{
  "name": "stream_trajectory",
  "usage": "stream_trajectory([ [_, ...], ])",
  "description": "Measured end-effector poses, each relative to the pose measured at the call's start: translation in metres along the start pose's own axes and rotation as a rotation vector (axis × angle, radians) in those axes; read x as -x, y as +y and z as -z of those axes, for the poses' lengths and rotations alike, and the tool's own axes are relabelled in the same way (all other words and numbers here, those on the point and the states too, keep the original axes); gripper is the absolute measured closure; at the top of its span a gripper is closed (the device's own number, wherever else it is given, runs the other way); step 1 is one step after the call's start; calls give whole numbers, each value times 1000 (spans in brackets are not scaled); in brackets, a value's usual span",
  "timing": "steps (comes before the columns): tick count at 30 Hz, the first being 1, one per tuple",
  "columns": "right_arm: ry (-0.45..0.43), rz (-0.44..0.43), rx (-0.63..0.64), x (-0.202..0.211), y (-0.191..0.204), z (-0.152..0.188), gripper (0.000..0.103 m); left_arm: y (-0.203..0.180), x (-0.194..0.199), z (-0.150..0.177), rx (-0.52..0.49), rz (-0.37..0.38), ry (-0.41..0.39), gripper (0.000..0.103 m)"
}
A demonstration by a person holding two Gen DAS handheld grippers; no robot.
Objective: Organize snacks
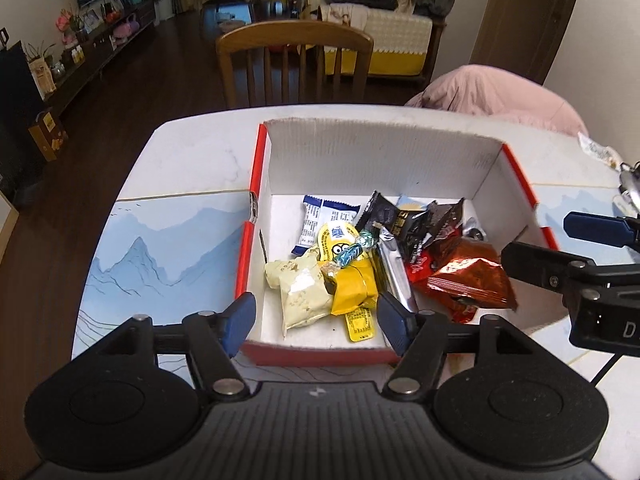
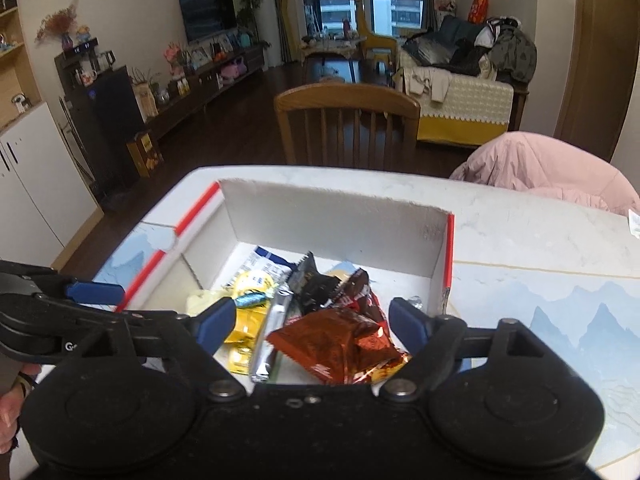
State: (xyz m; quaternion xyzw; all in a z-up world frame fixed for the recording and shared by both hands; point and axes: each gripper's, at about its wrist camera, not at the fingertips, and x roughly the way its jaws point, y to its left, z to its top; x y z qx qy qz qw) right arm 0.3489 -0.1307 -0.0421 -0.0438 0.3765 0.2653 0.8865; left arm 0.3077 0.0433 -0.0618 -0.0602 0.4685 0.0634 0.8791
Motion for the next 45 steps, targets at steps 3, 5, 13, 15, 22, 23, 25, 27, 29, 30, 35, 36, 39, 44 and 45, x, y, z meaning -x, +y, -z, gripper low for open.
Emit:
stream_trajectory([
  [3, -26, -9, -9, 14, 5, 1, 14, 3, 15, 4, 6, 4, -29, 37],
  [5, -47, -15, -12, 25, 8, 3, 12, 5, 26, 7, 12, 6, -48, 36],
  [13, -103, -45, -25, 59, 21, 14, 6, 8, 63, 25, 17, 25, -106, 28],
  [15, -116, -55, -26, 68, 25, 17, 2, 9, 71, 30, 18, 29, -120, 28],
  [22, -155, -76, -54, 95, 32, 36, 0, 11, 94, 48, 42, 65, -152, 20],
  [23, -162, -78, -59, 99, 33, 39, 0, 11, 98, 51, 43, 66, -157, 20],
  [25, -177, -78, -62, 107, 36, 47, 0, 10, 105, 57, 48, 70, -167, 19],
  [27, -188, -88, -59, 115, 39, 54, 0, 11, 112, 63, 54, 88, -172, 15],
  [29, -201, -92, -52, 123, 43, 61, 0, 12, 118, 68, 62, 92, -179, 11],
  [30, -205, -91, -44, 125, 45, 63, 0, 13, 122, 71, 67, 94, -185, 11],
  [35, -237, -77, -10, 138, 53, 75, 0, 13, 133, 81, 80, 100, -199, 10],
  [36, -245, -76, -8, 141, 55, 77, 0, 13, 136, 82, 81, 98, -202, 10],
  [39, -255, -75, -18, 146, 56, 80, 0, 13, 141, 86, 78, 99, -200, 8],
  [44, -243, -86, -52, 148, 56, 88, 0, 12, 146, 96, 68, 86, -199, 3],
  [45, -243, -83, -53, 149, 57, 89, 0, 11, 146, 97, 63, 90, -198, 3],
])
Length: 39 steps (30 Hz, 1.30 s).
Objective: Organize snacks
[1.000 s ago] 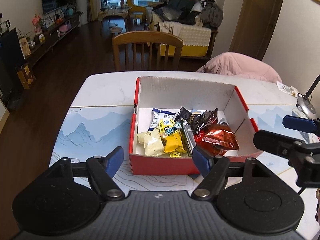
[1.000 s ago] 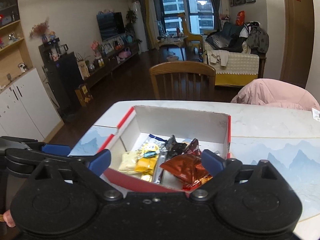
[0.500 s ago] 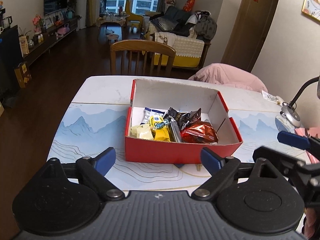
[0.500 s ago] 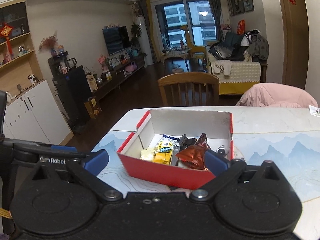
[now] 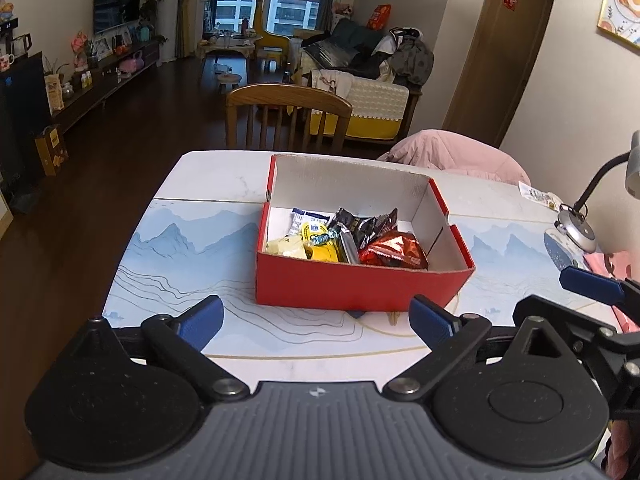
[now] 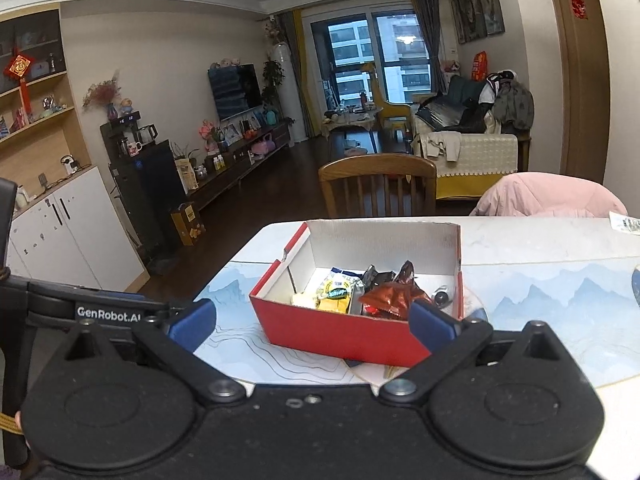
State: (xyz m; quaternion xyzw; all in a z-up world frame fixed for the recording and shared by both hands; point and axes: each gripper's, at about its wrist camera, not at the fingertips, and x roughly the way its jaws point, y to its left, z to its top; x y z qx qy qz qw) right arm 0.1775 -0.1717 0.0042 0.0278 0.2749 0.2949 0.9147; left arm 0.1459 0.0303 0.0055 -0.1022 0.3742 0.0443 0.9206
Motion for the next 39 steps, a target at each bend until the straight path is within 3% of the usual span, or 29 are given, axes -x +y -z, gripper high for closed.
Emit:
stream_trajectory([
  [16, -27, 59, -30, 6, 0, 9, 0, -6, 8, 8, -37, 5, -5, 3],
  [39, -29, 78, -39, 4, -2, 8, 0, -7, 7, 3, -68, 18, -18, 3],
])
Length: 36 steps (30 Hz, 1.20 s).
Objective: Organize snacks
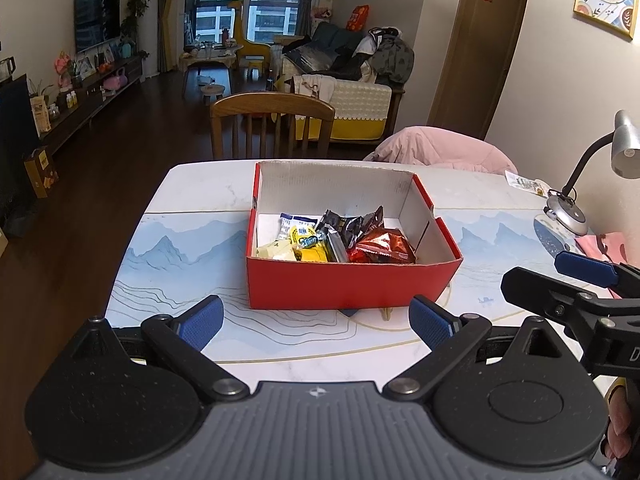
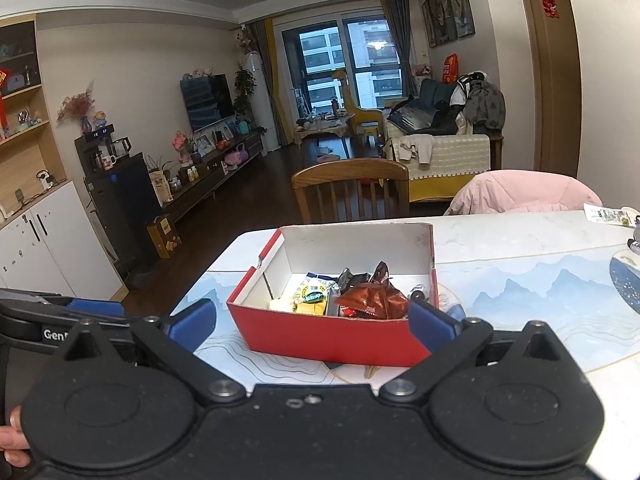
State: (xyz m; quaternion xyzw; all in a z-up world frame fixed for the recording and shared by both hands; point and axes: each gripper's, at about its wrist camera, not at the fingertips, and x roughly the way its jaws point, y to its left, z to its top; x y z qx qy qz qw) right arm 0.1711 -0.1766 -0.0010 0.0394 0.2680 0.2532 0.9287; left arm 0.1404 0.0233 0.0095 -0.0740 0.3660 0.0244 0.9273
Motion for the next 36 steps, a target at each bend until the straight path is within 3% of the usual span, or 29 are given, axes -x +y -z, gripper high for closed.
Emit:
stream_trajectory([
  [36, 5, 5, -1, -1, 0, 0, 0, 8, 13, -3, -12, 4, -20, 3],
])
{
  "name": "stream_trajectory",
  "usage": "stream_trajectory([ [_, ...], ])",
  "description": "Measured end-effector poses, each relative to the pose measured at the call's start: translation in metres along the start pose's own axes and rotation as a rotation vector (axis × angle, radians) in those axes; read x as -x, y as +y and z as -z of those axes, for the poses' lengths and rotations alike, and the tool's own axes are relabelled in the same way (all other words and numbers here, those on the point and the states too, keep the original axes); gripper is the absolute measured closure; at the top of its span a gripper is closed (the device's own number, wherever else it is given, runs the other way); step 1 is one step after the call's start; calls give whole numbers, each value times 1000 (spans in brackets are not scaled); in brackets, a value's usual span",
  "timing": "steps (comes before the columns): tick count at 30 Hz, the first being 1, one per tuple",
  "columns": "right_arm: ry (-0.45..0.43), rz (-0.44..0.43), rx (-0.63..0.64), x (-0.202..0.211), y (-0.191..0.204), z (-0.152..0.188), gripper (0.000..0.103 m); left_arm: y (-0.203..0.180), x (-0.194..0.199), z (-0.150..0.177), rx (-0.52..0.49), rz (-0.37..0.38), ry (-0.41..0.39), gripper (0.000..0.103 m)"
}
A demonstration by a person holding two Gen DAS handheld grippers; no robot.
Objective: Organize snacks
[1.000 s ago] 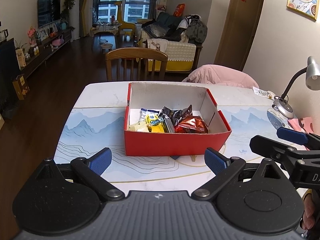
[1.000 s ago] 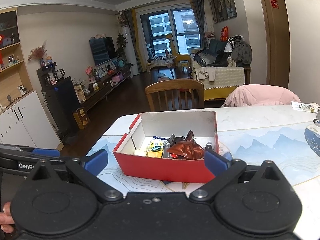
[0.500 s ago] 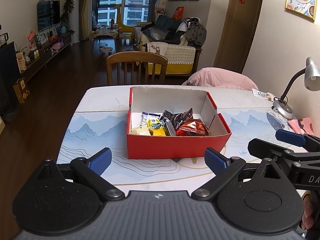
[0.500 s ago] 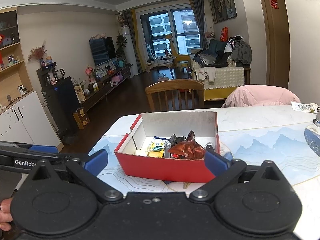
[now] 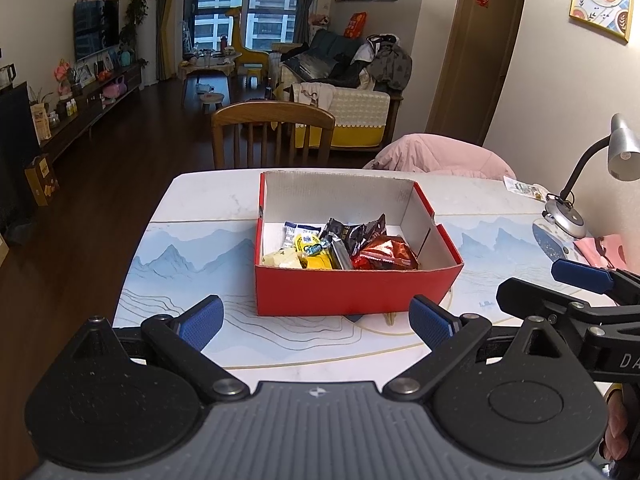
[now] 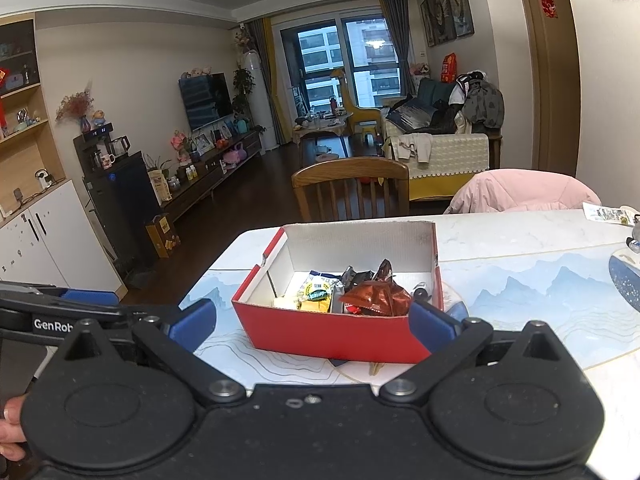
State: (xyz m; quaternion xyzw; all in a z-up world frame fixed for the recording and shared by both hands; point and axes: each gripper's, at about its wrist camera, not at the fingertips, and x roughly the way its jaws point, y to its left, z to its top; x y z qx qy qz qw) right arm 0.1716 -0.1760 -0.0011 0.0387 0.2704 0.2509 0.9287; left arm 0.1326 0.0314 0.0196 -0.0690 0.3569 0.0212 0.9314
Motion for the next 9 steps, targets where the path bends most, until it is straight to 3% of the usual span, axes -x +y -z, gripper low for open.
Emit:
stream_trajectory([
  [9, 12, 1, -12, -2, 6, 3, 0, 3, -4, 5, 6, 16, 28, 3],
])
